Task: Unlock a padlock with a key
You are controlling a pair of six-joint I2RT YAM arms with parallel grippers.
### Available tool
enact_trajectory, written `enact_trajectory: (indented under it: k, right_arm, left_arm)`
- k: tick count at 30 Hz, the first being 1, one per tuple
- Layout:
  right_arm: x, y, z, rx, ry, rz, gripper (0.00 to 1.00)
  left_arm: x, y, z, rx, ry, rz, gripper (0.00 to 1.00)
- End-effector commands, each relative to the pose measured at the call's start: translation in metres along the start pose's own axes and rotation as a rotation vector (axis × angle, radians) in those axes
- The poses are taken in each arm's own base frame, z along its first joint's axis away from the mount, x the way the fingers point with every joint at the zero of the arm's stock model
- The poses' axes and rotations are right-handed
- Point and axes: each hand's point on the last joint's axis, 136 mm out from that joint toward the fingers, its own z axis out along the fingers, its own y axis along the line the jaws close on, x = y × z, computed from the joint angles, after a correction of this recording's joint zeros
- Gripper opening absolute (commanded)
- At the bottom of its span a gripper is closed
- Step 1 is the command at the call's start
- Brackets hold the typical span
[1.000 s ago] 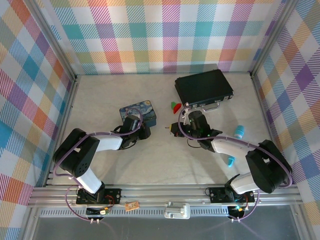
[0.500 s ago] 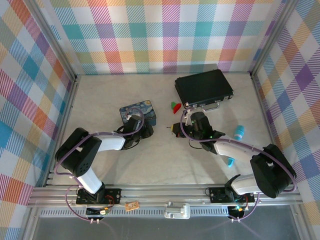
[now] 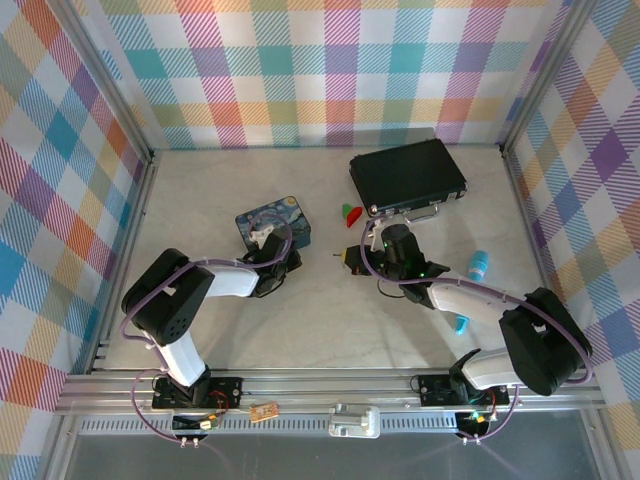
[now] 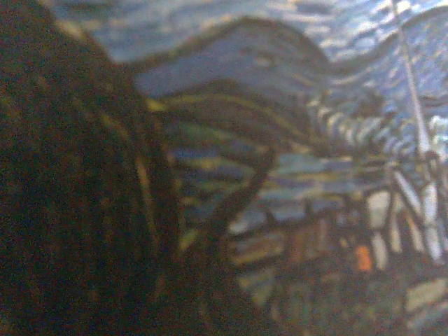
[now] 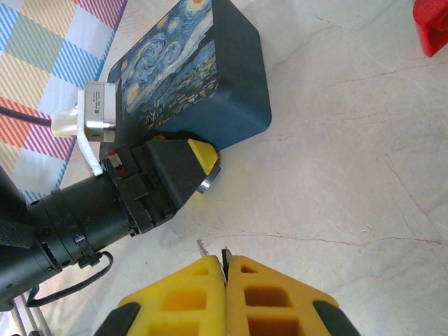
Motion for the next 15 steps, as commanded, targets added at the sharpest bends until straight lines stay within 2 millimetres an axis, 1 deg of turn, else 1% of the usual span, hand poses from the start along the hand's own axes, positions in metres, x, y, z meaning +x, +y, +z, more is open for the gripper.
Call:
enact_trajectory:
  k: [1, 3, 4, 7, 13, 15]
  right_arm:
    - [0.001, -0.004, 0.004, 0.001, -0.002, 0.017, 0.00]
    - [0.003, -0.005, 0.007, -0.002, 0.004, 0.021, 0.00]
    - [0.003, -0.005, 0.007, -0.005, 0.005, 0.022, 0.00]
    - [0.004, -0.005, 0.011, -0.016, 0.010, 0.046, 0.00]
    - [0.006, 0.002, 0.023, -0.089, 0.017, 0.137, 0.00]
    - [0.006, 0.005, 0.027, -0.120, 0.020, 0.174, 0.00]
  left_arm:
    - [0.011, 0.023, 0.006, -0.057, 0.044, -0.004, 0.09]
    - [0.010, 0.016, 0.000, -0.022, 0.056, -0.011, 0.01]
    - [0.008, 0.013, -0.002, -0.006, 0.061, -0.018, 0.00]
    - [0.002, -0.004, -0.013, 0.076, 0.078, -0.062, 0.00]
    - [-0.015, -0.048, -0.041, 0.277, 0.098, -0.174, 0.00]
    - [-0.021, -0.057, -0.050, 0.329, 0.097, -0.209, 0.00]
